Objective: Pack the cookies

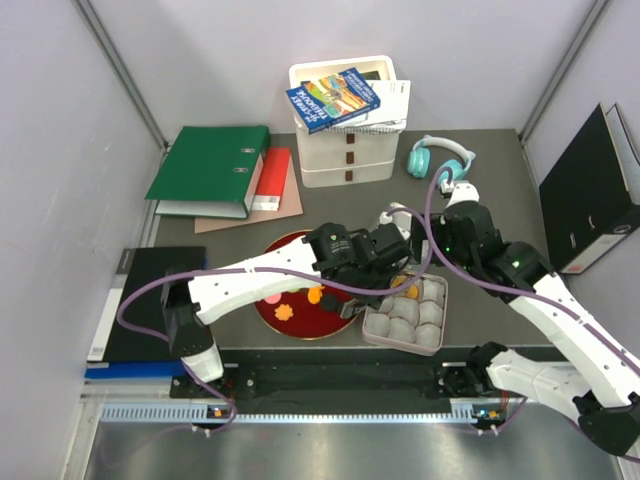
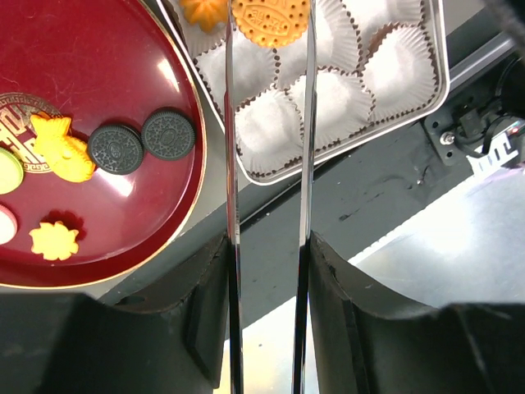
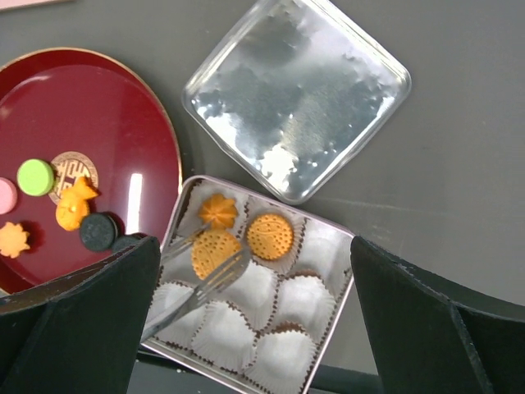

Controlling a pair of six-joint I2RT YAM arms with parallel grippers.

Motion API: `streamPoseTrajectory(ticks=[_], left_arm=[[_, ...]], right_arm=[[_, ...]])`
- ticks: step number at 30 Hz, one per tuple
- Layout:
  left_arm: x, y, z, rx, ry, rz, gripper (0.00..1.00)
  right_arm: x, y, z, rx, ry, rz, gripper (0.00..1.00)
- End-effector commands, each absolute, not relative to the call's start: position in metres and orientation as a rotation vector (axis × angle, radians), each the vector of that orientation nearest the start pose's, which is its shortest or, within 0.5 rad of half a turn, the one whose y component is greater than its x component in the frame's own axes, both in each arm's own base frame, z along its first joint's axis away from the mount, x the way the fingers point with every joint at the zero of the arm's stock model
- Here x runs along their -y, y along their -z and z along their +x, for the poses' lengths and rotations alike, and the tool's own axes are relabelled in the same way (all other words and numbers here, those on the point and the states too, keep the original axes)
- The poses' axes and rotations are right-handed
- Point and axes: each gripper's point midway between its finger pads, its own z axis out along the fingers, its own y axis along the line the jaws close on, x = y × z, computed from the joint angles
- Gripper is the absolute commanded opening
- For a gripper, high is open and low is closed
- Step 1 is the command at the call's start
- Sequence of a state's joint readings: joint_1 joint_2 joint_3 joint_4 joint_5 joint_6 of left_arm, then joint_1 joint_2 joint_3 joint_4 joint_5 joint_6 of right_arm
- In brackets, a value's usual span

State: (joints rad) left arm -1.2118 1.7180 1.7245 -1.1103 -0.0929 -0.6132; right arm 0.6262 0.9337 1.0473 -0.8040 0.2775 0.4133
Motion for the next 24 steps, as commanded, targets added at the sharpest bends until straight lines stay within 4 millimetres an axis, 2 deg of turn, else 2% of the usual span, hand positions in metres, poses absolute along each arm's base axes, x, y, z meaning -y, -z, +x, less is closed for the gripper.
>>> streamPoseTrajectory(ticks=[1, 9, 24], left_arm=[[0.383, -0.208, 0.125, -2.573, 0.524, 0.877, 0.38], [0.388, -0.201, 0.117, -2.588, 0.542, 0.929, 0.39], [0.398, -0.191, 0.104, -2.608, 0.577, 0.998, 0.43]], right_arm=[[-0.131, -0.242, 0.233, -2.194, -0.279, -0.077, 0.99], [-0.129, -0.239, 0.231, -2.198, -0.275, -0.067, 0.99], [-0.123, -0.252, 0.226, -2.170, -0.284, -0.054, 0.99]])
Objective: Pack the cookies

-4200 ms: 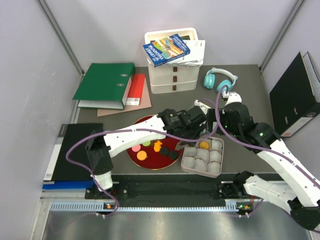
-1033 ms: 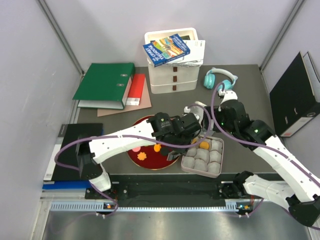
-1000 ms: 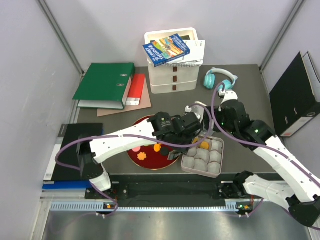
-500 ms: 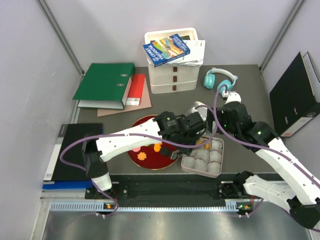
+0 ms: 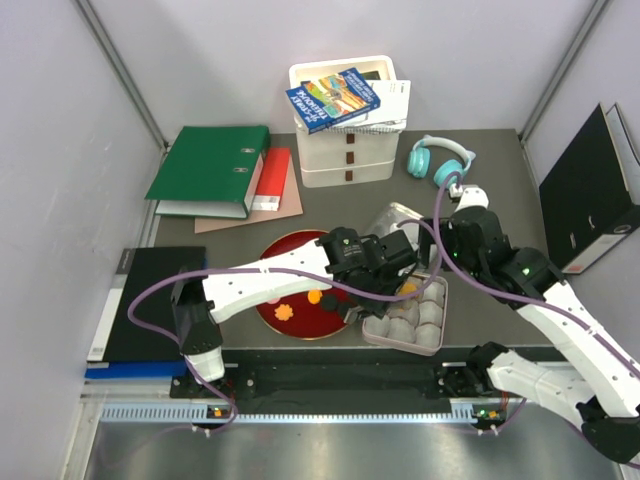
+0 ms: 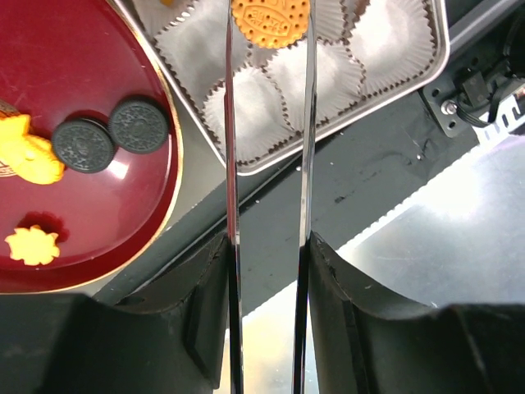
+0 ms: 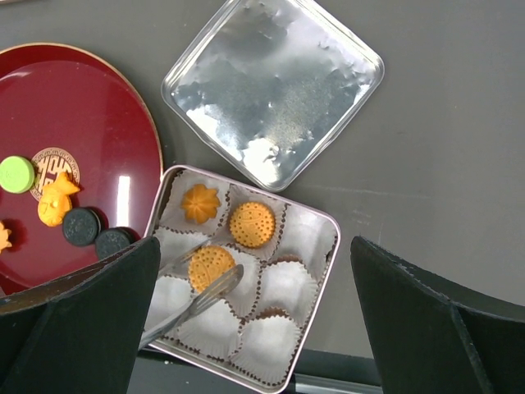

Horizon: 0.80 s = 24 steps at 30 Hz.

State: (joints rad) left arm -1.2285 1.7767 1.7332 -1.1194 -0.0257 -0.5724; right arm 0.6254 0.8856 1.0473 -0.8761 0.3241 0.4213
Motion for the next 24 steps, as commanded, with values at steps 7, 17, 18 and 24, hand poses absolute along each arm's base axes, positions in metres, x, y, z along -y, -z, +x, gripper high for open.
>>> streamPoseTrajectory(ticks=[7, 17, 18, 24], left_arm=[[0.398, -0.193, 0.105, -2.598, 0.572, 0.978, 0.52], [0.386, -0.204, 0.127, -2.540, 0.461, 0.835, 0.57], [0.379, -0.204, 0.128, -2.546, 0.427, 0.812, 0.57], [0.306, -0.220, 0.154, -2.493, 0.223, 0.452, 0.57]], right_arm=[[-0.120, -0.253, 0.224, -2.166, -0.281, -0.051, 0.99], [-0.120, -0.257, 0.224, -2.153, -0.286, -0.052, 0.99], [-0.120, -0.258, 0.224, -2.153, -0.285, -0.052, 0.99], [-0.125, -0.261, 0.228, -2.139, -0.309, -0.057, 0.99]])
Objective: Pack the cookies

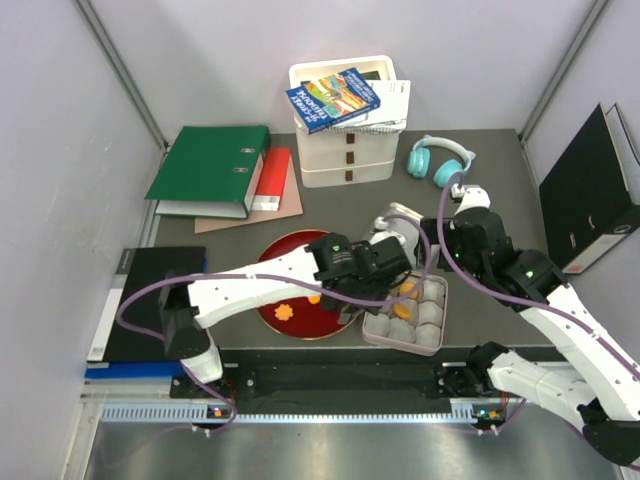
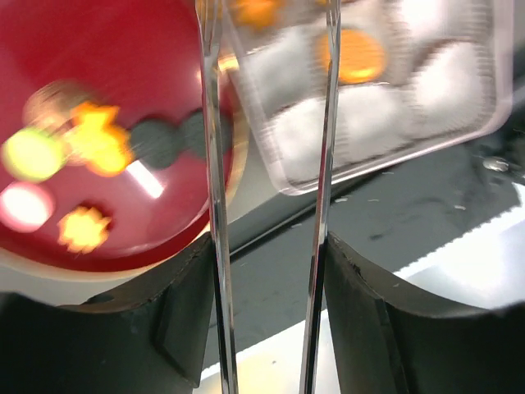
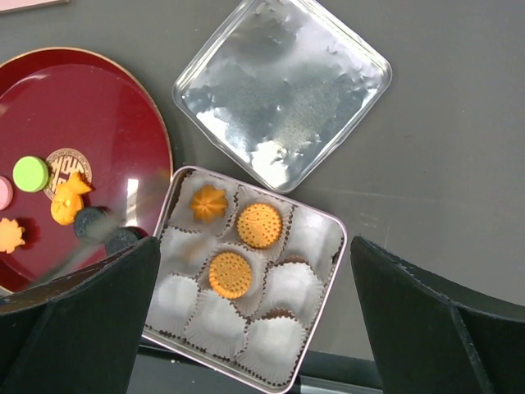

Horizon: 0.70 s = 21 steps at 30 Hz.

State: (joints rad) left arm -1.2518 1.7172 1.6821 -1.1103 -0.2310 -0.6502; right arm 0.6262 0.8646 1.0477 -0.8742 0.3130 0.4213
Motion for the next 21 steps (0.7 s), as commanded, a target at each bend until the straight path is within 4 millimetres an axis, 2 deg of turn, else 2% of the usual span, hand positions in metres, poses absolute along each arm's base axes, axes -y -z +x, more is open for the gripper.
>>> streamPoseTrajectory(ticks=[1, 2, 4, 5, 8, 10, 15, 21], left_arm=[[0.293, -0.230, 0.154, -2.477, 0.249, 0.371, 0.58], [0.274, -0.222, 0.160, -2.478, 0.186, 0.316, 0.58], [0.245, -0.227, 0.160, -2.487, 0.168, 0.204, 0.58], [0.229, -0.219, 0.164, -2.501, 0.117, 0.160, 0.58], [0.195, -0.209, 0.162, -2.532, 0.045, 0.072, 0.58], [0.182, -0.203, 0.158, -2.550, 0.005, 0.034, 0.59], [0.168, -0.180, 0.155, -2.588, -0.059, -0.012, 0.61], [0.175, -0.161, 0.161, -2.629, -0.008, -0.022, 0.61]], right_arm=[[-0.127, -0.261, 0.228, -2.141, -0.315, -0.063, 0.99], [-0.129, -0.259, 0.229, -2.149, -0.315, -0.069, 0.99], [-0.134, -0.258, 0.232, -2.152, -0.328, -0.078, 0.99], [-0.136, -0.257, 0.233, -2.155, -0.334, -0.081, 0.99], [-0.142, -0.256, 0.235, -2.159, -0.353, -0.092, 0.99], [-0.145, -0.255, 0.236, -2.165, -0.365, -0.100, 0.99], [-0.150, -0.252, 0.237, -2.180, -0.378, -0.113, 0.99], [-0.149, -0.249, 0.235, -2.193, -0.372, -0.113, 0.99]])
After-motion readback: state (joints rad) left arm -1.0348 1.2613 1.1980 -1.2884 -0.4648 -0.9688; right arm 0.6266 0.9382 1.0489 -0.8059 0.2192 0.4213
